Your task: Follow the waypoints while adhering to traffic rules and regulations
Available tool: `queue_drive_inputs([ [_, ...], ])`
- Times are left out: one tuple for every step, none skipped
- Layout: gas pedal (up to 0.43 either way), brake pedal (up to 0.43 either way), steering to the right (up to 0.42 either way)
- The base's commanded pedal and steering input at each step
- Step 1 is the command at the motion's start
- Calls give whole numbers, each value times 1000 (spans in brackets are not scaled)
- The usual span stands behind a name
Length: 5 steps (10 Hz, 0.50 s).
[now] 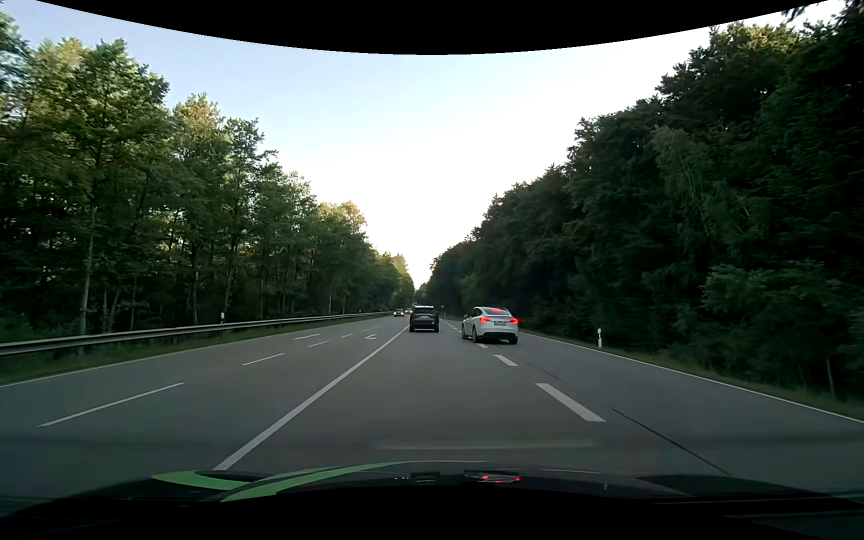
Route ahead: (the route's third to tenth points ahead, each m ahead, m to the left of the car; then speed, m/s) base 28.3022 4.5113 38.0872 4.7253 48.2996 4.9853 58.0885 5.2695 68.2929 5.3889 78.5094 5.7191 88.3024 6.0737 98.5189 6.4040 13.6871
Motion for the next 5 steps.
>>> queue_drive_inputs([
  [268, 0, -2],
  [268, 0, 0],
  [268, 0, 0],
  [280, 0, 0],
  [280, 0, 0],
])
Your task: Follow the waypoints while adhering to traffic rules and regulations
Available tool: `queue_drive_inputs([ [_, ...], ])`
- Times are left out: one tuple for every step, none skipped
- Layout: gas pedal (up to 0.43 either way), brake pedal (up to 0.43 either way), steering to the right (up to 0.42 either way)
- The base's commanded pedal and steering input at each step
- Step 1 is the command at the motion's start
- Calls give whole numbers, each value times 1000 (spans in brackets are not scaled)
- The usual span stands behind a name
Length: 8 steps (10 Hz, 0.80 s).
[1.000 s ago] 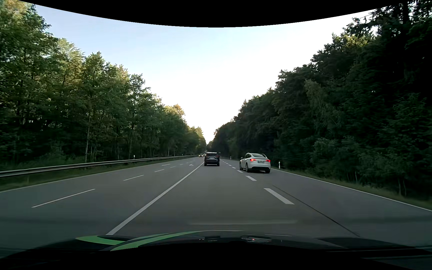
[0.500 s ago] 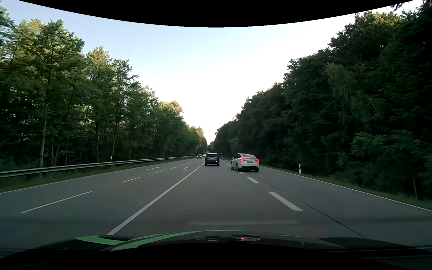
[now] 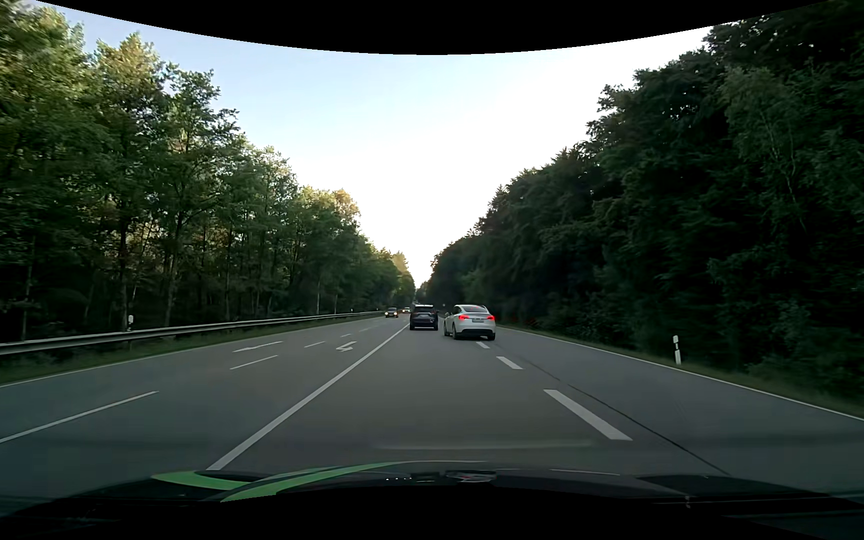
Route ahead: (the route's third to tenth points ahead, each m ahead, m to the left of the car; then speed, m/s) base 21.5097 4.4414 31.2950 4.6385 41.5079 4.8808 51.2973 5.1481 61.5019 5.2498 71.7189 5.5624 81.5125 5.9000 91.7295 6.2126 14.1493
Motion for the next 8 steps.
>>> queue_drive_inputs([
  [280, 0, 0],
  [280, 0, 0],
  [280, 0, 0],
  [280, 0, 0],
  [280, 0, 0],
  [280, 0, 0],
  [280, 0, 0],
  [280, 0, -1],
])
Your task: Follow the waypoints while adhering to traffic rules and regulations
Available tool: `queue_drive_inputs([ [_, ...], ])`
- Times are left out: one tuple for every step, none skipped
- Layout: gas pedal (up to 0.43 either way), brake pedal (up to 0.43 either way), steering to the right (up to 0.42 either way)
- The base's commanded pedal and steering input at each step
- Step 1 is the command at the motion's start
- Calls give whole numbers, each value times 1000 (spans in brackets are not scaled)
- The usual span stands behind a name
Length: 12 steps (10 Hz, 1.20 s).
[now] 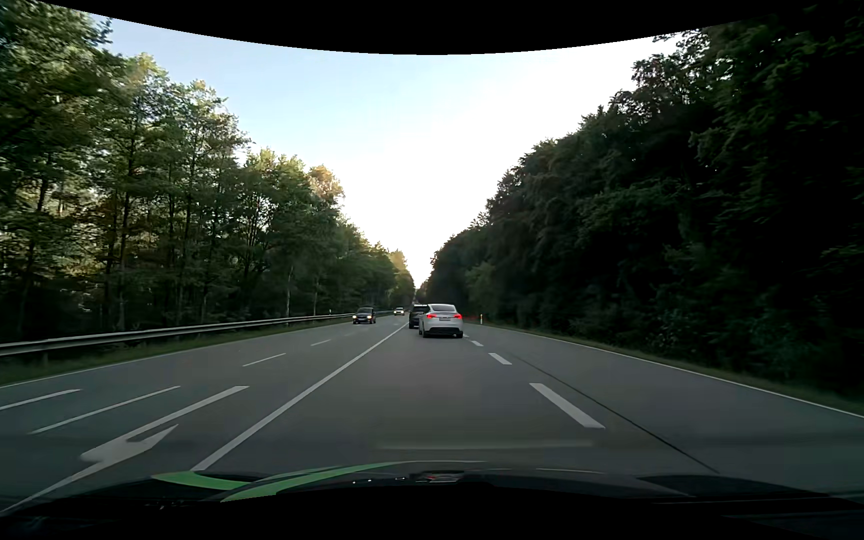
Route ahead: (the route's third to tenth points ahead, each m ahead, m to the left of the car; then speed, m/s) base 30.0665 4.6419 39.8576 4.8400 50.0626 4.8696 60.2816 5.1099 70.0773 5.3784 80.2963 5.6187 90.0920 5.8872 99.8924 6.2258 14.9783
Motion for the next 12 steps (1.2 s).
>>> queue_drive_inputs([
  [280, 0, -1],
  [280, 0, -1],
  [280, 0, -2],
  [268, 0, -2],
  [268, 0, -2],
  [260, 0, -2],
  [248, 0, -2],
  [240, 0, -2],
  [228, 0, -2],
  [228, 0, -2],
  [220, 0, -2],
  [209, 0, -2],
])
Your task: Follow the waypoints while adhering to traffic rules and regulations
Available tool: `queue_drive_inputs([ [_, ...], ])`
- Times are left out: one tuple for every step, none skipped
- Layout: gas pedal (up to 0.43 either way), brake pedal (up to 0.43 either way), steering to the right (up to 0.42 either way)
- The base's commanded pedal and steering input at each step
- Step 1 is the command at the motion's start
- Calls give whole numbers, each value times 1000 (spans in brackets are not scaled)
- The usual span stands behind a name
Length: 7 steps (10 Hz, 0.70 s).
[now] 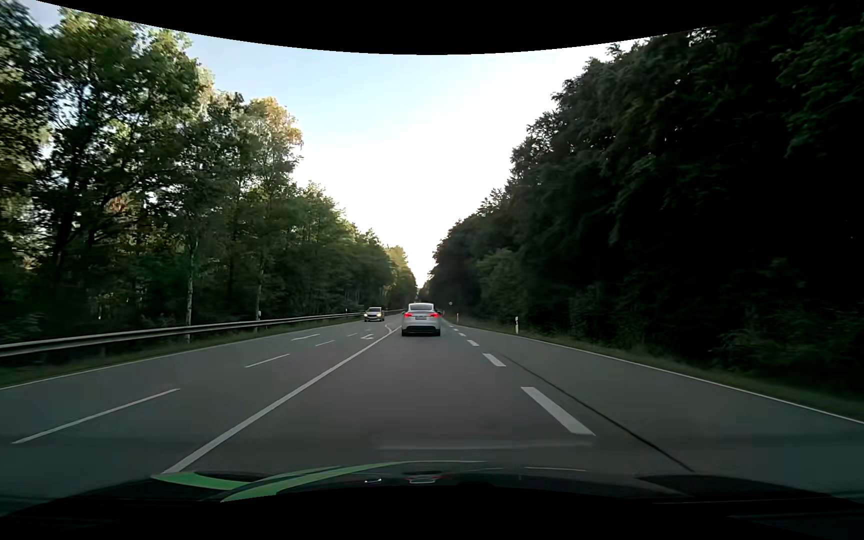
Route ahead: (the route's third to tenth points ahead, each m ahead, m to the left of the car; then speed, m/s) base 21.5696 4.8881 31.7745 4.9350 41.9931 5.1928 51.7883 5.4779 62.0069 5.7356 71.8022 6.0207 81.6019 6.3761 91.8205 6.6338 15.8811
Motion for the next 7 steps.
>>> queue_drive_inputs([
  [209, 0, -3],
  [209, 0, -3],
  [209, 0, -3],
  [209, 0, -3],
  [209, 0, -3],
  [209, 0, -3],
  [209, 0, -3],
])
